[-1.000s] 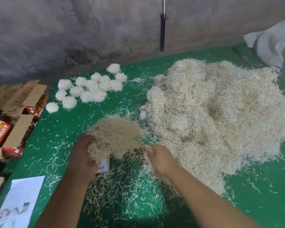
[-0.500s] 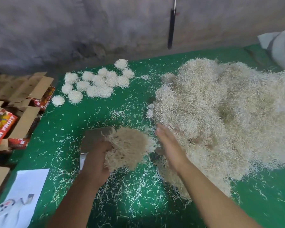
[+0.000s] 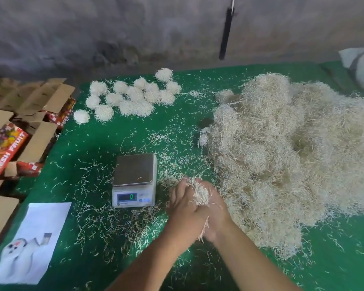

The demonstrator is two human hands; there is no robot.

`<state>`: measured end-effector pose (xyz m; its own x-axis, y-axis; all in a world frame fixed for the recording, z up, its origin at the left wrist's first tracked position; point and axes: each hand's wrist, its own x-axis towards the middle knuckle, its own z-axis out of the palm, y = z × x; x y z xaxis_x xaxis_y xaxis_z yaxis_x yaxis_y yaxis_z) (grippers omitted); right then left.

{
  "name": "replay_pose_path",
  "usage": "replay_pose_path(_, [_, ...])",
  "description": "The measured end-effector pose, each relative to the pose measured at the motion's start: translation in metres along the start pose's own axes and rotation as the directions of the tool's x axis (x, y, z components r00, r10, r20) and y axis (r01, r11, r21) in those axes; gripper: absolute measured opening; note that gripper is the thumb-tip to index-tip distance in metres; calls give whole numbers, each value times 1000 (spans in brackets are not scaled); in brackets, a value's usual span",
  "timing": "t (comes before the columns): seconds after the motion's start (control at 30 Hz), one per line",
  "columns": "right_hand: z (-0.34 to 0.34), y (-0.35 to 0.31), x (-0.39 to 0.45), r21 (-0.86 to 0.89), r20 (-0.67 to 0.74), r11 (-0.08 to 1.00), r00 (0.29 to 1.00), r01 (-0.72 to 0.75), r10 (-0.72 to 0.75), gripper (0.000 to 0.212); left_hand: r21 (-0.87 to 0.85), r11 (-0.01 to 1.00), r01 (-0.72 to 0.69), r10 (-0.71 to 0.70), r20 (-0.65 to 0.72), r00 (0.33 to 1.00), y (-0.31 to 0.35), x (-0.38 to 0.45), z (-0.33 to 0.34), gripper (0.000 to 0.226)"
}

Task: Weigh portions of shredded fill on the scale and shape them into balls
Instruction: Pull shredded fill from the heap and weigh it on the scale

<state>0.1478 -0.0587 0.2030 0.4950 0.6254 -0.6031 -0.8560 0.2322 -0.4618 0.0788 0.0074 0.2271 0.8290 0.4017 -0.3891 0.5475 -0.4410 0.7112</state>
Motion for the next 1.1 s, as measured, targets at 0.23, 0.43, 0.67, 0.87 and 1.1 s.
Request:
replay_pose_path(0.23, [13, 16, -10, -140, -234, 986, 964, 91, -123, 40, -439, 889, -127, 23, -236, 971, -33, -34, -49, 30])
replay_pose_path(0.43, [47, 32, -21, -98, -328, 981, 926, 166, -190, 74, -746, 611, 266, -300, 93, 949, -73, -31, -84, 37])
replay_pose_path(0.67, [105, 79, -36, -342, -256, 939, 961, 10, -103, 50, -793, -48, 607, -67, 609, 791, -102, -47, -76, 47])
replay_pose_path(0.87, [124, 126, -22, -866, -30, 435, 843, 246, -537, 10, -954, -37, 298, -345, 292, 892, -100, -47, -104, 45])
replay_pose_path(1.1, [161, 155, 4, -935, 39, 297, 886, 196, -463, 60, -984, 76, 162, -359, 124, 925, -116, -59, -144, 49])
